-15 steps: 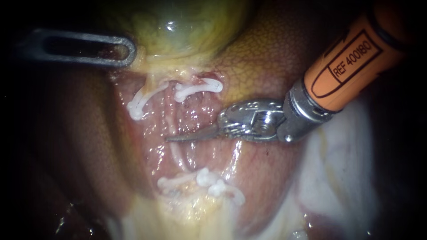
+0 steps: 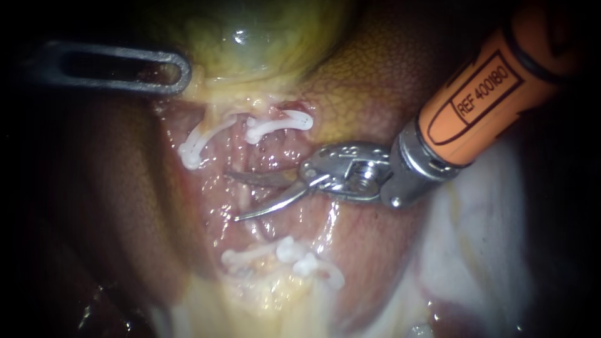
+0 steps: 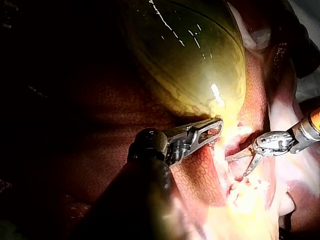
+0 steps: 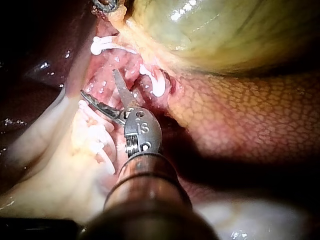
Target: Go back from the cut right tube
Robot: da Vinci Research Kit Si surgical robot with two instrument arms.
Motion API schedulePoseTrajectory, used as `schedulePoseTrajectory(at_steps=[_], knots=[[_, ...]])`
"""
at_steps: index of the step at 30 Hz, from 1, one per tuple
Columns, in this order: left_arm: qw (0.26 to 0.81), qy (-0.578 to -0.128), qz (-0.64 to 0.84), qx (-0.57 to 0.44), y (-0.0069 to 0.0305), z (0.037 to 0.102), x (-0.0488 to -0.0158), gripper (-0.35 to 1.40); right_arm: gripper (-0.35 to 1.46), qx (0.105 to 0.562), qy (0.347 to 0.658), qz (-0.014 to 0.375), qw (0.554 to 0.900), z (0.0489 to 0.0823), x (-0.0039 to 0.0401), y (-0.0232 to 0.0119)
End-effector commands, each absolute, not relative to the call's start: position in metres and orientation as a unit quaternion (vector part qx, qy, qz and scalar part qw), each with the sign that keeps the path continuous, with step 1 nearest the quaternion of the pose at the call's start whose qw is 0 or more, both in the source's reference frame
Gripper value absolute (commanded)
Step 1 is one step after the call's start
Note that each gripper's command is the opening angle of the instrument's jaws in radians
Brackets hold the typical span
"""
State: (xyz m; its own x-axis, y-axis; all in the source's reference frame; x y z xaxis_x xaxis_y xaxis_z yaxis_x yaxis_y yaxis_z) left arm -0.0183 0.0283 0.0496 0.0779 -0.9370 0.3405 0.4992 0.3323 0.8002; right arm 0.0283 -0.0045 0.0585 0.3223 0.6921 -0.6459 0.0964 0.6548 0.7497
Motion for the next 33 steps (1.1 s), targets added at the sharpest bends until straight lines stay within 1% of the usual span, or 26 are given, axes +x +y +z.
schedulePoseTrajectory(at_steps=[1,4,6,8,10,13,15,18,22,23,27,30,33], knots=[[0.690,-0.436,-0.520,0.251,0.0283,0.0496,-0.0183,-0.35,1.30,0.362,0.545,0.204,0.729,0.0585,0.0281,-0.0045],[0.690,-0.436,-0.520,0.251,0.0283,0.0496,-0.0183,-0.35,1.33,0.351,0.544,0.212,0.732,0.0583,0.0277,-0.0046],[0.690,-0.436,-0.521,0.250,0.0283,0.0496,-0.0183,-0.35,1.36,0.317,0.548,0.215,0.744,0.0580,0.0272,-0.0049],[0.690,-0.436,-0.521,0.250,0.0283,0.0496,-0.0182,-0.35,1.43,0.264,0.551,0.214,0.762,0.0575,0.0265,-0.0053],[0.690,-0.436,-0.521,0.250,0.0284,0.0497,-0.0182,-0.35,1.45,0.225,0.551,0.206,0.776,0.0568,0.0257,-0.0057],[0.690,-0.436,-0.521,0.249,0.0284,0.0497,-0.0182,-0.35,1.45,0.184,0.551,0.192,0.791,0.0558,0.0244,-0.0059],[0.689,-0.437,-0.521,0.249,0.0284,0.0497,-0.0182,-0.35,1.45,0.160,0.544,0.183,0.803,0.0551,0.0233,-0.0058],[0.689,-0.437,-0.521,0.249,0.0284,0.0497,-0.0182,-0.35,1.45,0.133,0.518,0.166,0.829,0.0541,0.0215,-0.0054],[0.689,-0.437,-0.521,0.249,0.0284,0.0497,-0.0182,-0.35,1.45,0.128,0.469,0.147,0.861,0.0529,0.0191,-0.0051],[0.689,-0.437,-0.521,0.249,0.0284,0.0497,-0.0182,-0.35,1.41,0.129,0.453,0.141,0.871,0.0526,0.0185,-0.0050],[0.689,-0.437,-0.521,0.249,0.0284,0.0497,-0.0183,-0.35,1.38,0.130,0.405,0.124,0.896,0.0516,0.0170,-0.0046],[0.689,-0.437,-0.521,0.249,0.0284,0.0497,-0.0183,-0.35,1.38,0.130,0.384,0.121,0.906,0.0510,0.0163,-0.0045],[0.689,-0.437,-0.521,0.249,0.0284,0.0498,-0.0183,-0.35,1.38,0.125,0.376,0.124,0.910,0.0505,0.0160,-0.0045]])
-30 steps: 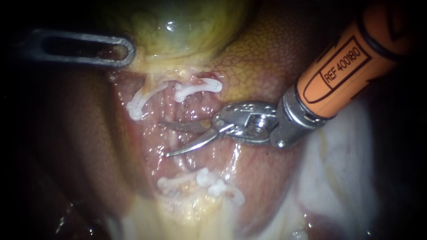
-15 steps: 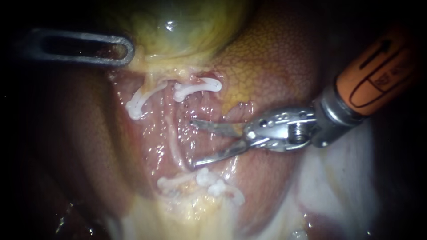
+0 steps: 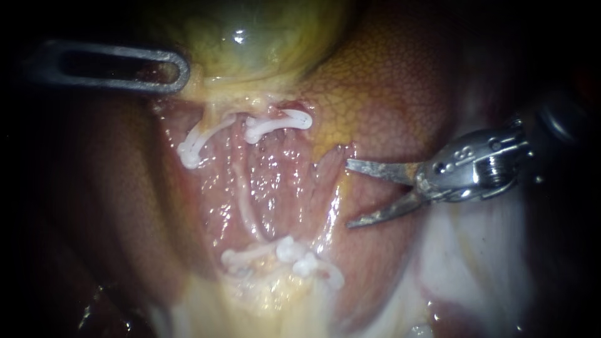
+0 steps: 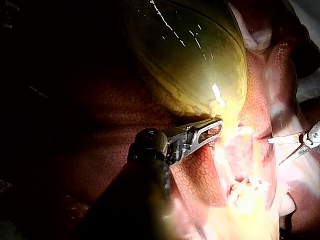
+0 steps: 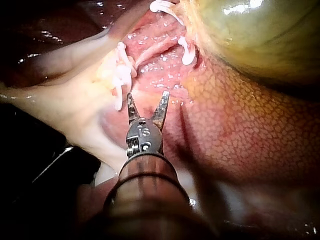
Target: Go back from the cut right tube
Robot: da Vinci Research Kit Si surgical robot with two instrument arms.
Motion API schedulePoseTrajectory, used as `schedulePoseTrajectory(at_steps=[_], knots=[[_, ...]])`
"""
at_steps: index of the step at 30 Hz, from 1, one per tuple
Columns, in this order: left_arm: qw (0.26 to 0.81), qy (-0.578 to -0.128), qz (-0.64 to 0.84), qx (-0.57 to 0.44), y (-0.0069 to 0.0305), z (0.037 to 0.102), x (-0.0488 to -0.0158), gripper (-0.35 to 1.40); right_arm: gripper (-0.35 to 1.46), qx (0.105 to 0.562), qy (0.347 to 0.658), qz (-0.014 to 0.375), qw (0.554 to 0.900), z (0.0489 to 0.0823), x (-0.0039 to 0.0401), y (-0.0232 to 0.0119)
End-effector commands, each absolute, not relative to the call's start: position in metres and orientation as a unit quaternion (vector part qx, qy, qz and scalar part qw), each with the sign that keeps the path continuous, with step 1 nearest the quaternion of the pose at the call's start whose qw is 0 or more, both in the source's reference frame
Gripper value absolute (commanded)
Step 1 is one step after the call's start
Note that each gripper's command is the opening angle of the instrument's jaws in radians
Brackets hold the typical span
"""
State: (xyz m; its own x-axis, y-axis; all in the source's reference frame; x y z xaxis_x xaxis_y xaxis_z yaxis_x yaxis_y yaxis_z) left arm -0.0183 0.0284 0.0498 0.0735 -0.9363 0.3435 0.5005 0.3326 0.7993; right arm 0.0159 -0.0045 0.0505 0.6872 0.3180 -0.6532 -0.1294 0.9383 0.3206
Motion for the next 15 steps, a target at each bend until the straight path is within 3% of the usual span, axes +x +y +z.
schedulePoseTrajectory(at_steps=[1,15], knots=[[0.689,-0.437,-0.521,0.249,0.0284,0.0498,-0.0183,-0.35,1.38,0.123,0.374,0.125,0.911,0.0503,0.0159,-0.0045],[0.689,-0.438,-0.523,0.245,0.0282,0.0507,-0.0194,-0.35,1.38,0.118,0.342,0.117,0.925,0.0497,0.0151,-0.0047]])
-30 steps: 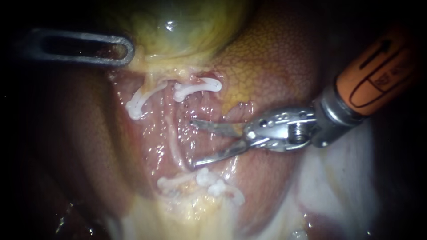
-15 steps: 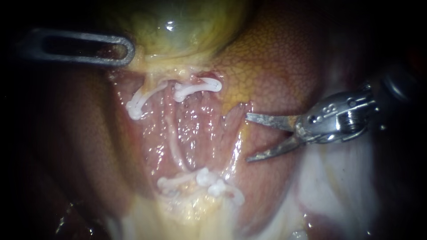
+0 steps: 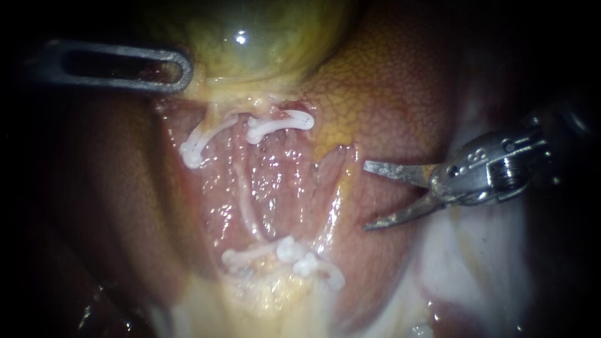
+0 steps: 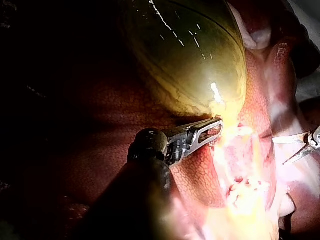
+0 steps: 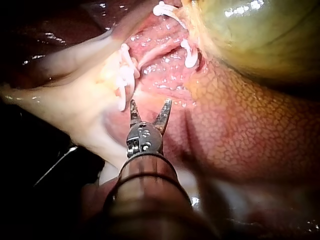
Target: Go back from the cut right tube
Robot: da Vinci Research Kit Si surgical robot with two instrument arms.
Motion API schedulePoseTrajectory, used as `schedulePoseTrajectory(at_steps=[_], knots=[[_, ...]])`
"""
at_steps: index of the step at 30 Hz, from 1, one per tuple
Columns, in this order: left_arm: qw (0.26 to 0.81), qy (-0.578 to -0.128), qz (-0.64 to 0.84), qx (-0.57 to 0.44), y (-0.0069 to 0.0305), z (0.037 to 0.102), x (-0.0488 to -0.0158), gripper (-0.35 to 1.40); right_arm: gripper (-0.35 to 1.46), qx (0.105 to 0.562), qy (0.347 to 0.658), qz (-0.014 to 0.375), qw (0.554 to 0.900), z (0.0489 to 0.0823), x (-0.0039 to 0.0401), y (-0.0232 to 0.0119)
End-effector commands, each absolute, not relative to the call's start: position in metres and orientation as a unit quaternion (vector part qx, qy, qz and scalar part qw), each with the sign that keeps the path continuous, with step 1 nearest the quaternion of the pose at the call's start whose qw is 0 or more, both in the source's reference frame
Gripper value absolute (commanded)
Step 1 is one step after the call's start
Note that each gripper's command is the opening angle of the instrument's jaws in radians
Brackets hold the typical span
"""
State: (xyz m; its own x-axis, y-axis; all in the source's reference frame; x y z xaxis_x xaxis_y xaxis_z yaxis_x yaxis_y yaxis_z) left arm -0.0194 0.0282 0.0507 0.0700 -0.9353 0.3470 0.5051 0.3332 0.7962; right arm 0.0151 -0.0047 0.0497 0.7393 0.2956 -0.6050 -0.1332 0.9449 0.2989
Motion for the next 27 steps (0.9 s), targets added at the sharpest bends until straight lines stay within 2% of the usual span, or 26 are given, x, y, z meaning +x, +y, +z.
schedulePoseTrajectory(at_steps=[1,12,25,27], knots=[[0.689,-0.438,-0.523,0.244,0.0282,0.0509,-0.0196,-0.35,1.38,0.118,0.342,0.117,0.925,0.0497,0.0151,-0.0047],[0.691,-0.441,-0.518,0.245,0.0283,0.0545,-0.0225,-0.35,1.40,0.119,0.342,0.117,0.925,0.0495,0.0151,-0.0048],[0.691,-0.442,-0.517,0.245,0.0282,0.0550,-0.0225,-0.35,1.41,0.119,0.341,0.117,0.925,0.0494,0.0152,-0.0048],[0.691,-0.442,-0.516,0.246,0.0283,0.0550,-0.0223,-0.35,1.41,0.127,0.349,0.116,0.921,0.0494,0.0154,-0.0047]])
